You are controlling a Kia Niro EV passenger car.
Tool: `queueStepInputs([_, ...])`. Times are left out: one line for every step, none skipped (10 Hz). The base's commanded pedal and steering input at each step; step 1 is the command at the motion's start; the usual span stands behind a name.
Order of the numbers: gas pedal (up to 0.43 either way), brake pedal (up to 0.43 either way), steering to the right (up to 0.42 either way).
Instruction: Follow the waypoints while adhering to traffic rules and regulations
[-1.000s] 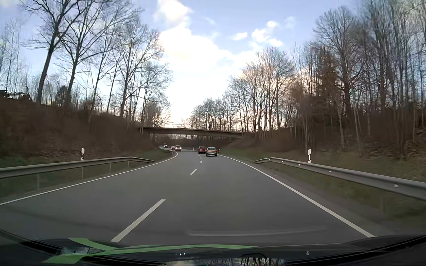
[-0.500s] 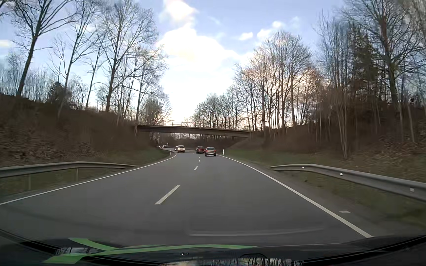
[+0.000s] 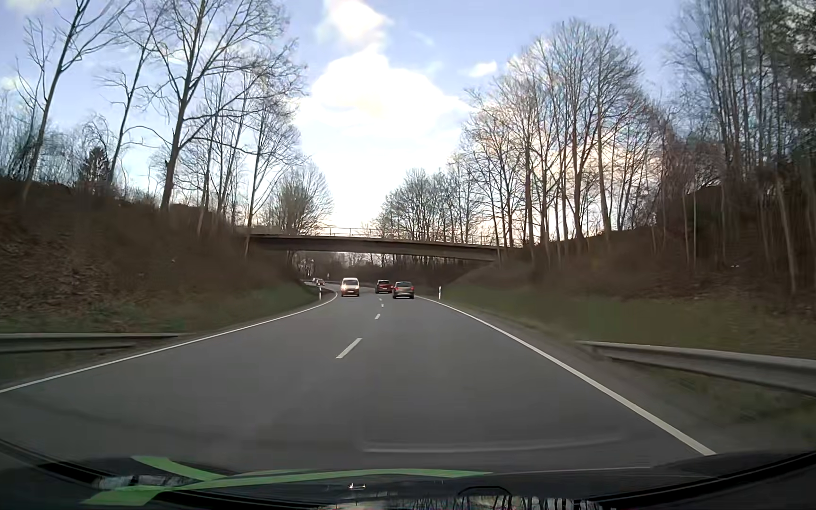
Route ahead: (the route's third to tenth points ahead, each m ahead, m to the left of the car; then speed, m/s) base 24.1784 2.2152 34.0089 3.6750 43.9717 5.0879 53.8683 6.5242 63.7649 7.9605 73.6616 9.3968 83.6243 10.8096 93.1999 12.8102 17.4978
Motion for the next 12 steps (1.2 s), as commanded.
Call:
queueStepInputs([0.13, 0.0, -0.015])
queueStepInputs([0.13, 0.0, -0.016])
queueStepInputs([0.13, 0.0, -0.016])
queueStepInputs([0.13, 0.0, -0.016])
queueStepInputs([0.13, 0.0, -0.016])
queueStepInputs([0.13, 0.0, -0.016])
queueStepInputs([0.13, 0.0, -0.016])
queueStepInputs([0.13, 0.0, -0.016])
queueStepInputs([0.13, 0.0, -0.016])
queueStepInputs([0.13, 0.0, -0.017])
queueStepInputs([0.13, 0.0, -0.016])
queueStepInputs([0.13, 0.0, -0.017])
